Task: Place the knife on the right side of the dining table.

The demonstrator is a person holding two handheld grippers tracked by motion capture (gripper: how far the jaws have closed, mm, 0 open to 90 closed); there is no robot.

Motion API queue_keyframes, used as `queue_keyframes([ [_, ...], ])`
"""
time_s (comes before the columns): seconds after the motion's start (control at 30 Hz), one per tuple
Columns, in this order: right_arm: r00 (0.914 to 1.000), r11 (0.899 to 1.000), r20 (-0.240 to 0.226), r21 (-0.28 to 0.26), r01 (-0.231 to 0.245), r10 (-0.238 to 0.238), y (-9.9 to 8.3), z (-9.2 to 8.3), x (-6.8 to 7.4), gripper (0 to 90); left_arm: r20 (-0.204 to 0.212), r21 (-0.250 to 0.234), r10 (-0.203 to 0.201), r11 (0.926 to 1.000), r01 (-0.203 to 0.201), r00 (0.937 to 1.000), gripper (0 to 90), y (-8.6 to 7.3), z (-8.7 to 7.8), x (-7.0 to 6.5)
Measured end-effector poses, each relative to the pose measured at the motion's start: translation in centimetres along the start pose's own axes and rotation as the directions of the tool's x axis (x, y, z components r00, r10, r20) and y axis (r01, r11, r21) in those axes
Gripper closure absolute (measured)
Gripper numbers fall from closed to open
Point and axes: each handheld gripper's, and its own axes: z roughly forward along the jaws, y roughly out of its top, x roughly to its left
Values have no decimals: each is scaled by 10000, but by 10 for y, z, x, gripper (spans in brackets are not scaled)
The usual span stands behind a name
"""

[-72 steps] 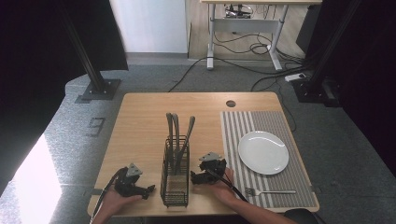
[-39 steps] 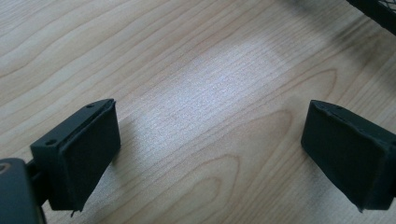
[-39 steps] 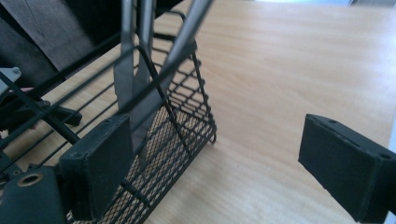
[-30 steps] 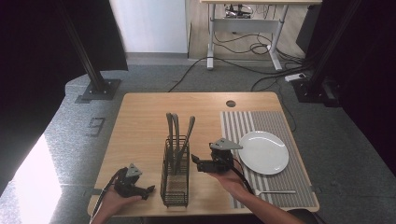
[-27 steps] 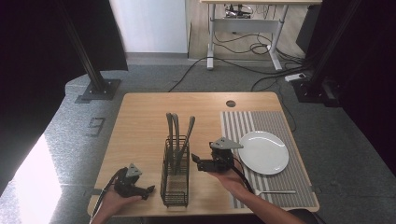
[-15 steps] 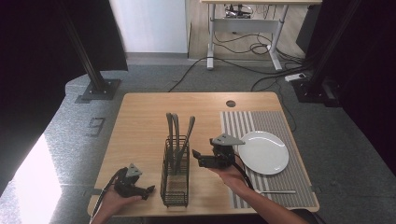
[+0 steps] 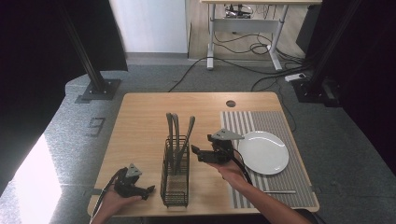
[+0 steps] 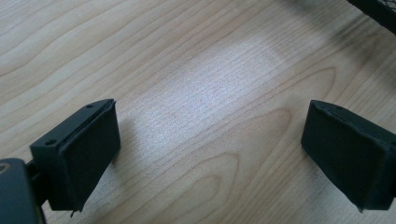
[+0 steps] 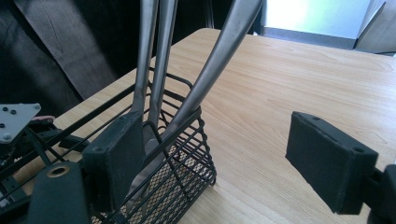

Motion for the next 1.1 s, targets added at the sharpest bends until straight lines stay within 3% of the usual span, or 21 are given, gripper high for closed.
queue_keyframes([
  [0.27,9999,9999,14,4,-108,108,2,0,-5,210,-14,-6,-25,10000,25,10000,43,0,0,0],
  [0.33,9993,9996,-258,100,-268,271,3,2,-8,210,-16,0,-12,10000,12,10000,43,0,0,0],
  [0.4,9994,9996,-247,108,-246,248,3,2,-9,211,-15,-17,-5,10000,5,10000,42,-1,0,0],
  [0.83,9990,9990,-150,155,-419,421,10,23,-24,229,14,-16,17,10000,-17,10000,43,-1,-1,0],
  [1.1,9985,9981,-181,345,-513,519,16,35,-24,234,15,-21,15,10000,-15,10000,43,-1,-1,0],
])
